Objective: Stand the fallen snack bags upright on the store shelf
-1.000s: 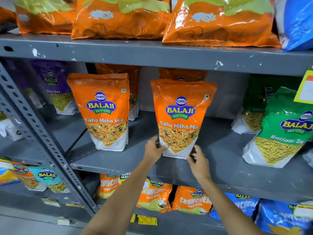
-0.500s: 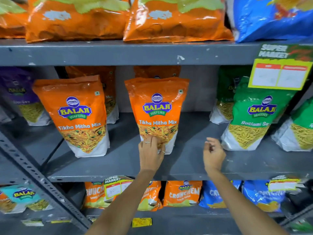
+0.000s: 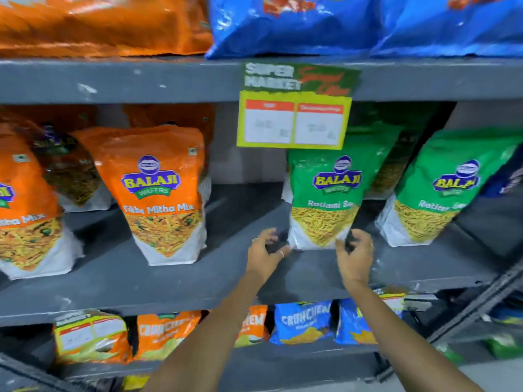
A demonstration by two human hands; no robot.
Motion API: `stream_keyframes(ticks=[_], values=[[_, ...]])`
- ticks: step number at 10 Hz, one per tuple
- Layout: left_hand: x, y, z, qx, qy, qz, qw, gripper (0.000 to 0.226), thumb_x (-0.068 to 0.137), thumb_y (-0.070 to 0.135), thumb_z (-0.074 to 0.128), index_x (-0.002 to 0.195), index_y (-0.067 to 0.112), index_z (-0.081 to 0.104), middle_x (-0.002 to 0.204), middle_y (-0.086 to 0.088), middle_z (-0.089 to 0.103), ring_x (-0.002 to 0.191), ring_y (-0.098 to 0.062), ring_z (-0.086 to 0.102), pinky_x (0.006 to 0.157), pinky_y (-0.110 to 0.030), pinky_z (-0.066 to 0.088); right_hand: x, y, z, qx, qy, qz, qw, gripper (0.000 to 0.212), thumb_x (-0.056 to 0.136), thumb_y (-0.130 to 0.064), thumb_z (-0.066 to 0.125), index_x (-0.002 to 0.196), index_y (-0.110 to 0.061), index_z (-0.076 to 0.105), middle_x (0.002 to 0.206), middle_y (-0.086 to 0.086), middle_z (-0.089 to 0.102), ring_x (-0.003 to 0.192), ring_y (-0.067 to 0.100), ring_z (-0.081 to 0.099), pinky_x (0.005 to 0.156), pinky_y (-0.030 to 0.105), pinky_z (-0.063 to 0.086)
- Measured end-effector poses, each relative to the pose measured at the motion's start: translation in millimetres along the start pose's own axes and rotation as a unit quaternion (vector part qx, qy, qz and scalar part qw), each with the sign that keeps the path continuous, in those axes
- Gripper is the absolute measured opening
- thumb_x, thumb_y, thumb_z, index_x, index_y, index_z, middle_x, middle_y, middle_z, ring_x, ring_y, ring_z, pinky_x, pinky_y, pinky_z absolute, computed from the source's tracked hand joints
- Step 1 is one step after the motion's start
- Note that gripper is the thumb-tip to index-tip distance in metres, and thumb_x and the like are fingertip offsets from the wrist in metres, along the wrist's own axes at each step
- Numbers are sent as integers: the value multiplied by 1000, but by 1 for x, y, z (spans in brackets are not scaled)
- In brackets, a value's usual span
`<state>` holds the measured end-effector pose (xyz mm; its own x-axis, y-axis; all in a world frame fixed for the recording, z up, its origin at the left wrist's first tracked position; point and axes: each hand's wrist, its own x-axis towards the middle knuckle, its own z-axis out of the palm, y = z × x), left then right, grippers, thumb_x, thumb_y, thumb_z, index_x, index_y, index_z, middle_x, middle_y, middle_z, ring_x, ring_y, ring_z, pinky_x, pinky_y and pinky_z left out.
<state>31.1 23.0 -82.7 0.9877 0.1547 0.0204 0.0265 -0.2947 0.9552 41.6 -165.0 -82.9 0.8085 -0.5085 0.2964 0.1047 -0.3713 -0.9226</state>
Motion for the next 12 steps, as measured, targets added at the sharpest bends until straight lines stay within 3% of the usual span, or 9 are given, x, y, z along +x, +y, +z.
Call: stream_keyframes(ticks=[1,2,4,5,7,9,10,11,12], values=[[7,10,22,-34,-43,-20,998,60,73,18,76,127,10,52,115,-3,62,105,-15,57,94,-23,44,8,5,-5,1,-53,17,998,43,80,-2,65,118,3,47,108,21,58,93,31,59,76,27,43],[12,22,52,-42,-46,-13,998,48,77,13,72,121,7,54,121,-14,65,111,-27,60,97,-43,49,26,15,-19,-24,-143,21,989,48,83,-12,64,125,-5,43,109,15,57,101,26,54,83,36,42],[12,24,62,-9,-10,-27,1000,33,75,13,73,100,0,54,101,-26,65,94,-35,61,87,-54,48,32,15,-23,0,-143,44,989,32,81,-8,62,110,-6,49,88,12,59,82,28,55,66,30,34],[11,27,68,-2,-13,-28,1000,35,75,14,73,98,-2,53,98,-25,64,90,-33,61,87,-55,47,34,16,-23,20,-123,56,991,30,80,-6,62,107,-6,49,85,12,58,78,27,53,62,31,33],[9,30,70,-15,-15,-34,999,34,76,12,72,105,9,55,103,-7,67,97,-24,62,92,-42,52,33,21,-22,31,-109,66,991,30,79,-7,61,106,-11,49,85,15,59,76,29,54,65,31,38],[5,31,68,-26,-17,-27,999,37,79,12,69,112,6,53,113,-12,66,103,-25,61,93,-38,51,32,25,-22,13,-119,53,991,31,79,-10,62,107,-11,49,90,17,61,81,32,58,66,31,40],[0,37,60,-72,-39,-56,995,49,76,6,71,121,7,52,122,-11,63,109,-22,59,96,-32,48,29,20,-23,26,-109,61,992,48,79,-9,64,124,-9,45,113,17,60,99,31,59,80,37,50],[-5,39,54,-106,-38,-77,991,55,75,2,71,126,8,49,127,-9,59,113,-19,54,98,-30,45,24,13,-24,41,-86,87,992,63,79,-7,66,134,-7,34,128,18,50,109,31,56,87,35,49],[-22,34,40,-123,-32,-116,985,61,82,4,64,137,8,38,142,-7,45,127,-17,43,107,-29,37,10,7,-24,43,-45,134,989,71,79,-7,67,137,-1,25,137,23,39,117,37,50,99,45,44]])
